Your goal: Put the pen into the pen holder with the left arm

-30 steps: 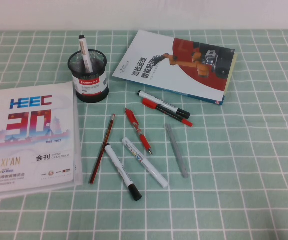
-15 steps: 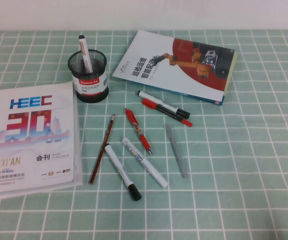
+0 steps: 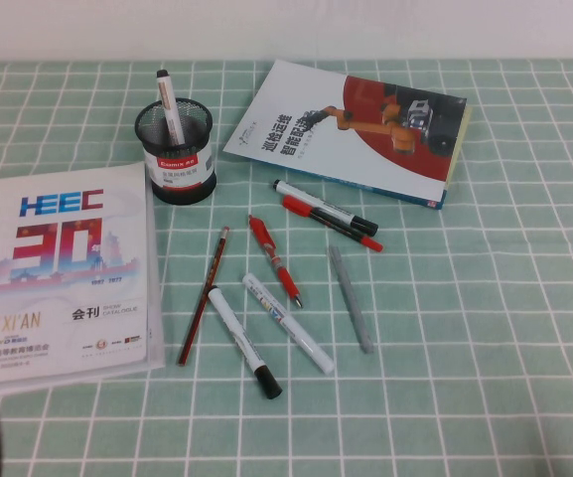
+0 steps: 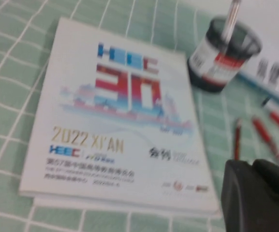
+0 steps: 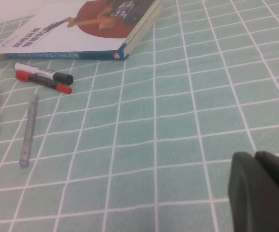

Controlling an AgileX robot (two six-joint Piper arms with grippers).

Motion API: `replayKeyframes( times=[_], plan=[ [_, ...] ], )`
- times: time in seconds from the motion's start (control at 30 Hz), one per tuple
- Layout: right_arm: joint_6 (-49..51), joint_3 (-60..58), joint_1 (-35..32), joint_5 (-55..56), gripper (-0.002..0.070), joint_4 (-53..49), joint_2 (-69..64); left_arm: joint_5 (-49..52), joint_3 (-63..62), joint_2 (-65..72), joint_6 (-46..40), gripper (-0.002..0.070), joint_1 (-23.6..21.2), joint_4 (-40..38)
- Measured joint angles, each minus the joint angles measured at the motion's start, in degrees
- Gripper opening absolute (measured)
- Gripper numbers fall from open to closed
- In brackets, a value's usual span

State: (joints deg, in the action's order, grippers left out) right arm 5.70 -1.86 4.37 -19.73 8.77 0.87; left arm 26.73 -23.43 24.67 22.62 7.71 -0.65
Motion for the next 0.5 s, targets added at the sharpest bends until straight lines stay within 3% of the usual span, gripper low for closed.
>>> replayKeyframes(
  times=[0.23, 0.5],
  plan=[
    [0.00, 0.00, 0.00, 0.00, -0.0020, 0.00, 0.00, 16.47, -17.63, 20.84, -17.55, -0.0001, 0.00, -7.71],
    [0.00, 0.00, 0.00, 0.00, -0.0020, 0.00, 0.00, 18.50, -29.11, 40.41, -28.77, -0.0001, 1.66, -16.16]
  ],
)
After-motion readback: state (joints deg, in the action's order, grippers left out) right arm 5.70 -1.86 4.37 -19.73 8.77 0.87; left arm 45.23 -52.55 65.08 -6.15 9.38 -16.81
